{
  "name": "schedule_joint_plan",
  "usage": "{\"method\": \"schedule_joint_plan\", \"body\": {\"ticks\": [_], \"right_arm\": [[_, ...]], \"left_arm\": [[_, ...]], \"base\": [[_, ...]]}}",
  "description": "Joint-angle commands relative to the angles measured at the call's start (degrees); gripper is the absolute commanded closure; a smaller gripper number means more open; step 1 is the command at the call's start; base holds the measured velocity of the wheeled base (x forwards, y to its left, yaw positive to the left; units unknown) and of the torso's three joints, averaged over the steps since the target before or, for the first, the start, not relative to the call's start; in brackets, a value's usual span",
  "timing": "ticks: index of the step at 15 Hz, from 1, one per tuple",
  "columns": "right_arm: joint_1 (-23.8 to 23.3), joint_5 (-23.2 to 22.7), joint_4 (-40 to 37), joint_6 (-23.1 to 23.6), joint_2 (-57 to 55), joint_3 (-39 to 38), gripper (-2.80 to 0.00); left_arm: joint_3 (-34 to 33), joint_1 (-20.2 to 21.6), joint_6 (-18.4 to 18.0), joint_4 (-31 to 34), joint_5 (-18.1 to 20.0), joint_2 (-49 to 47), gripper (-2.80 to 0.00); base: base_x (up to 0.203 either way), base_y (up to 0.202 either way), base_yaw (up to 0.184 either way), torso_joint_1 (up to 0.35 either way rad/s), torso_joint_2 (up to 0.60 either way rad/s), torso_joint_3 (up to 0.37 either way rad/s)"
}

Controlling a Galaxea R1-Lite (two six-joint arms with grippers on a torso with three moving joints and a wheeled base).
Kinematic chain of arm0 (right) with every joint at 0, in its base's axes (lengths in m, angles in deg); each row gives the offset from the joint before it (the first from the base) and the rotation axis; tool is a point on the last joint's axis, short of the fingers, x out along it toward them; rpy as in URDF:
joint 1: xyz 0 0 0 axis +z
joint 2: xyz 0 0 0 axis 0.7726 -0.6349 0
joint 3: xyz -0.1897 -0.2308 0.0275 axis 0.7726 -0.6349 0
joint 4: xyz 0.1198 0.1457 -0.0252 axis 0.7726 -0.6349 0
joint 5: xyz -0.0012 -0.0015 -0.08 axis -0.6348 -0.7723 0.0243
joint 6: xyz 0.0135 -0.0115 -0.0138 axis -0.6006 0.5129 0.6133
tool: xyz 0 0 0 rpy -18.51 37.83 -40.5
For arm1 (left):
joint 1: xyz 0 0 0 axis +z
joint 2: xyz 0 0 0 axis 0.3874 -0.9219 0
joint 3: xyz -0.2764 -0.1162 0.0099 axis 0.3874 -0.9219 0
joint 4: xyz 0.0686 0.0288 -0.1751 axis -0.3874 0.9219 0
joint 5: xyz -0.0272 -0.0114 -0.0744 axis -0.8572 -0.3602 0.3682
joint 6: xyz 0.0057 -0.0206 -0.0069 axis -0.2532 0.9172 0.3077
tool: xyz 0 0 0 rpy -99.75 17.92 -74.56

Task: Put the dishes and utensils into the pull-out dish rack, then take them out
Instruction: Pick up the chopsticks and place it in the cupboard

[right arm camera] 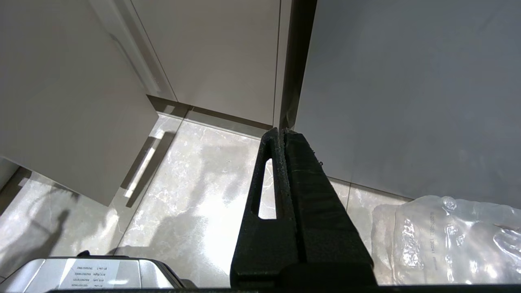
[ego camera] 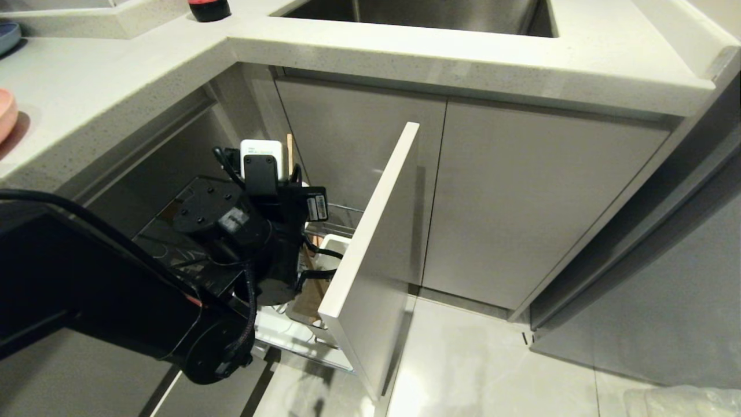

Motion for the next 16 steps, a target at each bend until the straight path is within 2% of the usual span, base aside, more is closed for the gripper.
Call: {"method": "schedule_joint_plan", "body": {"ticks": [1,16], "right_arm": [[0.02,-0.02,-0.01,0.03,0.04,-0.01,0.00],[0.02,-0.02,-0.01,0.03,0.04,-0.01,0.00]], "left_arm": [[0.21,0.39,0.70,-0.45,-0.21,-1.35,0.00],[6.95,2.09,2.41,-0.45,-0.21,-8.37,0.00]], "base": [[0.000,0.000,0.000,0.000,0.00,0.000],[0.000,0.000,0.000,0.000,0.00,0.000]]}}
